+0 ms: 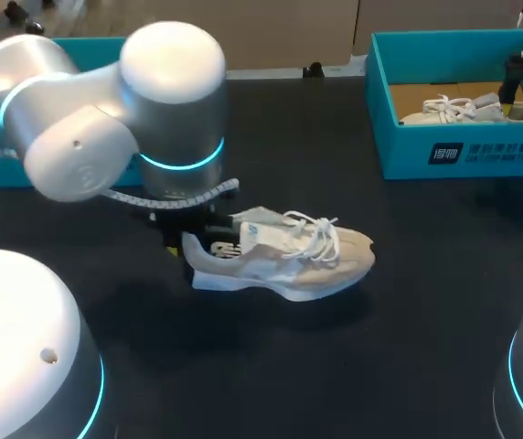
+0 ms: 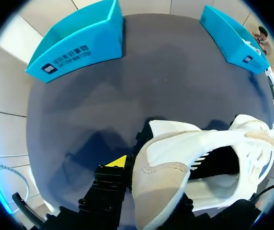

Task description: Take the shoe out of the shoebox, open the shoe tongue, remove and reinsert the insole, then place the shoe into the shoebox

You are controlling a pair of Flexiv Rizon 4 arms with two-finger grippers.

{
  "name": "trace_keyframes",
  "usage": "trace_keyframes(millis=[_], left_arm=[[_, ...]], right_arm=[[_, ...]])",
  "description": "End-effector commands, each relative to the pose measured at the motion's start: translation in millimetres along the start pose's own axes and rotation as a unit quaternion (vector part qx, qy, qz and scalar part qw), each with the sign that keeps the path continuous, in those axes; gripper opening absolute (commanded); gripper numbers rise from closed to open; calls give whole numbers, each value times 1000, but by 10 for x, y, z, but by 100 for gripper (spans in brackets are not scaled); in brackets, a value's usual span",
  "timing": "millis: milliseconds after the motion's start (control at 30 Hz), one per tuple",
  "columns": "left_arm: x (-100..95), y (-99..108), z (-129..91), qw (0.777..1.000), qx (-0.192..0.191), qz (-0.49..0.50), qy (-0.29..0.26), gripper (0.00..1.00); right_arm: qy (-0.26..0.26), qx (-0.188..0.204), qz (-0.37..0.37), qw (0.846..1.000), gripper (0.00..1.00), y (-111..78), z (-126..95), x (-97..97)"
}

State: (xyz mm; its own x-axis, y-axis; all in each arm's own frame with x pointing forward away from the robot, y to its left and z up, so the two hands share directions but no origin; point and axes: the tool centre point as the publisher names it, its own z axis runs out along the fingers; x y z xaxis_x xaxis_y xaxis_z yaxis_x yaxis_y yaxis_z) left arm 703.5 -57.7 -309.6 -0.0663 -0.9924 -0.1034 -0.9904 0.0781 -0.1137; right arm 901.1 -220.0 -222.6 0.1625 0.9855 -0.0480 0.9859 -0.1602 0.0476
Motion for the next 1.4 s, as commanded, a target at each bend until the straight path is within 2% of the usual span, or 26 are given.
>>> trace_keyframes(millis=[33, 467, 767, 1400], left_arm=[[190, 21, 143, 1000, 6, 8, -2, 0], [345, 91, 396, 1000, -2, 17, -3, 0], [397, 151, 522, 1000, 9, 16, -14, 0], [454, 77, 761, 1000, 2, 2, -17, 0]], right_arm=[[0, -1, 0, 1000, 100, -10, 2, -4], [0, -1, 0, 1000, 100, -10, 2, -4], [0, -1, 0, 1000, 100, -10, 2, -4], [0, -1, 0, 1000, 100, -10, 2, -4]])
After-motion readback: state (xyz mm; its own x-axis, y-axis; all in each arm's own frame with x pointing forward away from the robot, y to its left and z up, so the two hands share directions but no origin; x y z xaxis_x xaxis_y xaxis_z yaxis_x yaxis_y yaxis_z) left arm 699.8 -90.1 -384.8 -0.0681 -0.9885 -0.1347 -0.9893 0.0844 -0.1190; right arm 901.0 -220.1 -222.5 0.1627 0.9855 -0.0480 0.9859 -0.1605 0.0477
